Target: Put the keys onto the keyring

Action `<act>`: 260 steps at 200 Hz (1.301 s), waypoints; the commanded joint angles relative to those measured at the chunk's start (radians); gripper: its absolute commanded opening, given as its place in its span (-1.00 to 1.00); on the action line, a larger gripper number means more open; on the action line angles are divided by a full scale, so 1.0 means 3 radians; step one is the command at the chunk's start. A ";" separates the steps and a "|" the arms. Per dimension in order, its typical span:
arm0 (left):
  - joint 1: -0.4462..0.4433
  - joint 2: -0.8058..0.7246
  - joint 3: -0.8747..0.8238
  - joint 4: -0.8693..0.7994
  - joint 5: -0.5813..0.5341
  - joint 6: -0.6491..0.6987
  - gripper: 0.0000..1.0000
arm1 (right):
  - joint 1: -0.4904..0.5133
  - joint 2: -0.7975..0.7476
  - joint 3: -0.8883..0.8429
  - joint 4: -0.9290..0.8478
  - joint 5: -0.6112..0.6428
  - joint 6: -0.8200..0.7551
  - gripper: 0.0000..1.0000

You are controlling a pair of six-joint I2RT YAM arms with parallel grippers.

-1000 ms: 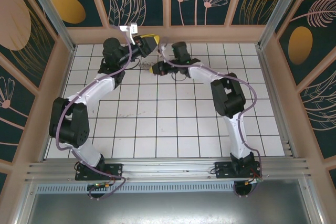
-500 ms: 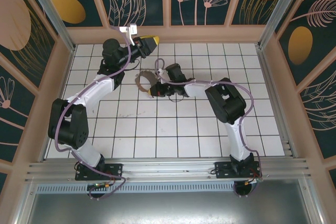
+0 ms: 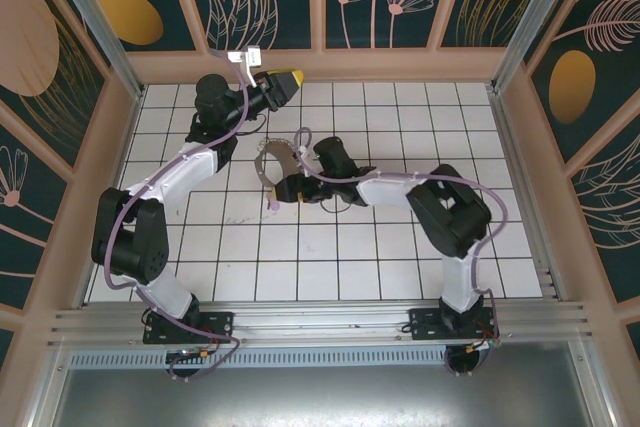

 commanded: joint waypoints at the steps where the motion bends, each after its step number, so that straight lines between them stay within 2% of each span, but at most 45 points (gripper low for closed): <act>1: 0.0020 -0.0124 -0.0044 0.0106 0.0091 -0.0034 -0.13 | -0.0146 -0.0377 -0.0130 0.0033 0.0074 -0.0119 0.40; 14: 0.0027 -0.0163 -0.0068 0.0082 0.0102 -0.0019 -0.08 | -0.0245 -0.0542 -0.0212 -0.0080 0.0131 -0.0195 0.55; 18: 0.0026 -0.0177 -0.0077 0.0070 0.0105 -0.0001 -0.05 | -0.0279 -0.0592 -0.0235 -0.0110 0.0143 -0.0215 0.66; 29: 0.0024 -0.0224 -0.0099 0.0001 0.0109 0.0054 0.05 | -0.0393 -0.0720 -0.0298 -0.0185 0.0175 -0.0257 0.73; 36: 0.0026 -0.0261 -0.0114 -0.0063 0.0091 0.0105 0.23 | -0.0475 -0.0801 -0.0331 -0.0231 0.0199 -0.0274 0.90; 51: 0.0024 -0.0345 -0.0166 -0.0212 0.0022 0.0242 0.66 | -0.0627 -0.0987 -0.0361 -0.0339 0.0216 -0.0327 0.98; 54: 0.0024 -0.0366 -0.0178 -0.0251 0.0016 0.0268 0.90 | -0.0625 -0.1021 -0.0357 -0.0374 0.0233 -0.0347 0.97; 57: 0.0024 -0.0386 -0.0188 -0.0285 -0.0009 0.0301 0.96 | -0.0718 -0.1059 -0.0352 -0.0410 0.0249 -0.0367 0.97; 88: 0.0027 -0.0604 -0.0357 -0.0627 -0.0400 0.0650 0.97 | -0.1122 -0.1385 -0.0194 -0.0821 0.0460 -0.0603 0.98; 120: 0.0027 -0.0927 -0.0773 -0.0595 -0.1162 0.1058 0.97 | -0.1536 -0.1562 -0.0144 -0.1047 0.0882 -0.0716 0.98; 147: 0.0027 -0.1273 -0.1363 -0.0202 -0.1910 0.1544 0.98 | -0.1924 -0.1720 -0.0312 -0.0912 0.1288 -0.0638 0.98; 173: 0.0055 -0.1492 -0.1780 0.0023 -0.2444 0.2002 0.98 | -0.2243 -0.1949 -0.0699 -0.0443 0.1639 -0.0575 0.97; 197: 0.0188 -0.1601 -0.2115 0.0193 -0.2625 0.2155 0.98 | -0.2399 -0.2156 -0.1281 0.0311 0.2141 -0.0566 0.97; 217: 0.0332 -0.1687 -0.2420 0.0324 -0.2685 0.2190 0.97 | -0.2445 -0.2144 -0.1463 0.0365 0.2445 -0.0885 0.98; 260: 0.0630 -0.1672 -0.3118 0.0887 -0.2818 0.2209 0.97 | -0.2474 -0.2119 -0.1889 0.0927 0.2559 -0.1228 0.97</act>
